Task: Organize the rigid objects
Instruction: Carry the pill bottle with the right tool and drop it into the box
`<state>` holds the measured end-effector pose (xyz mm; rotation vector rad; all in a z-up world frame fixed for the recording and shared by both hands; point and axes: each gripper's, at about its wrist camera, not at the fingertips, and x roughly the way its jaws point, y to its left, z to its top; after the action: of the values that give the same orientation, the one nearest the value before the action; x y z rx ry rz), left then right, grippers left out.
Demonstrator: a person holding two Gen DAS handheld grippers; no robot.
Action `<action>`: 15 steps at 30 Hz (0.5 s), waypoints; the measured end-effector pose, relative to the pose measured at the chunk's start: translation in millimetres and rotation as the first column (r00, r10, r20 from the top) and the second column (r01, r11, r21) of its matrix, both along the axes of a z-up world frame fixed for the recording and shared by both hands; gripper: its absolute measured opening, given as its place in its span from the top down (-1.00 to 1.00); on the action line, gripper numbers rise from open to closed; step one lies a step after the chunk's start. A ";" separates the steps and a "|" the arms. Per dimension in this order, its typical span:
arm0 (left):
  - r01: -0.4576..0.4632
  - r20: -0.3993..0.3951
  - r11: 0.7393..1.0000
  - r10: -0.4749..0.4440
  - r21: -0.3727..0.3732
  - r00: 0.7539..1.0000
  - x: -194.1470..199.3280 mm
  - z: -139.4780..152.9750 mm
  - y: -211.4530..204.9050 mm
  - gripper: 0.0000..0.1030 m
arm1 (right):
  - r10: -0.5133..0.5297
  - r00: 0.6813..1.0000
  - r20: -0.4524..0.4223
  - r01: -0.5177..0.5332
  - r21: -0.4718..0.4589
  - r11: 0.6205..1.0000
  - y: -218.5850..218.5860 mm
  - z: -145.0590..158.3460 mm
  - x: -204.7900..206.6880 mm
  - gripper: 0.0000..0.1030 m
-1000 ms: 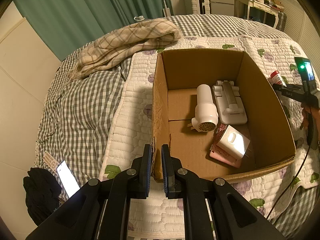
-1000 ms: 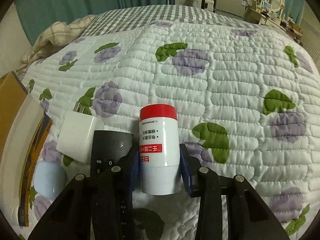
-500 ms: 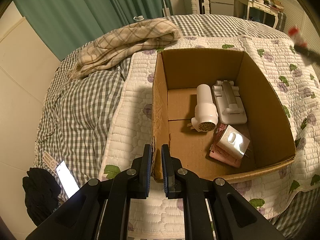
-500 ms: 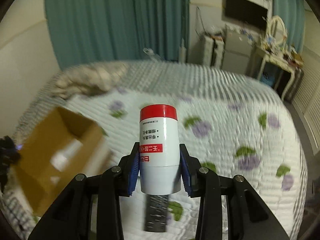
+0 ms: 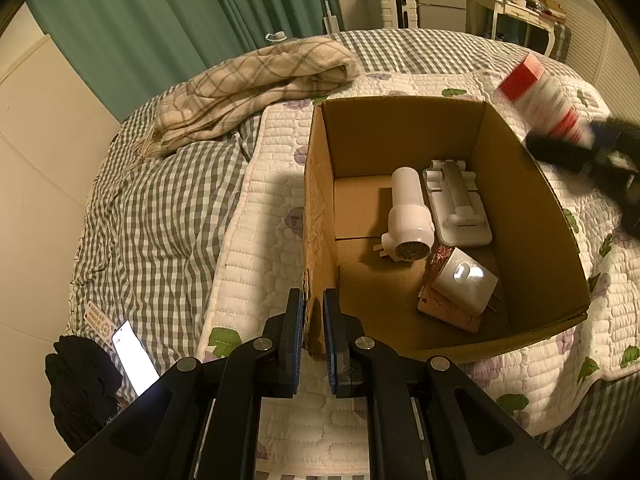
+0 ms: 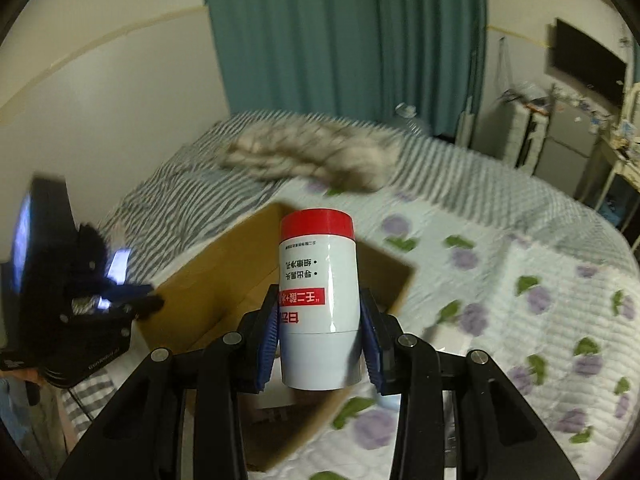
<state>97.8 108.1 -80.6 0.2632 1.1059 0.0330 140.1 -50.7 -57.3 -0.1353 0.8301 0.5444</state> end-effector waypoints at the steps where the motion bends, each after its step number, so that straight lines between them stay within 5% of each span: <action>1: 0.000 0.000 1.000 0.000 0.000 1.000 0.2 -0.4 -0.1 0.81 | 0.009 1.000 -0.012 -0.009 -0.007 1.000 4.7 -7.7 -1.2 0.30; 13: -0.002 0.000 1.000 0.002 -0.002 1.000 -0.2 -0.6 -0.4 0.81 | 0.080 0.994 -0.079 -0.085 -0.062 0.994 30.8 -49.7 -17.3 0.29; 15: 0.000 -0.001 1.000 0.000 -0.001 1.000 -0.6 -1.0 -0.6 0.81 | 0.078 0.996 -0.050 -0.081 -0.040 0.996 26.4 -41.3 -22.0 0.08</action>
<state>97.2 107.6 -81.6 0.2619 1.1064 0.0325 118.1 -24.3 -98.6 -0.1951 0.8866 0.6072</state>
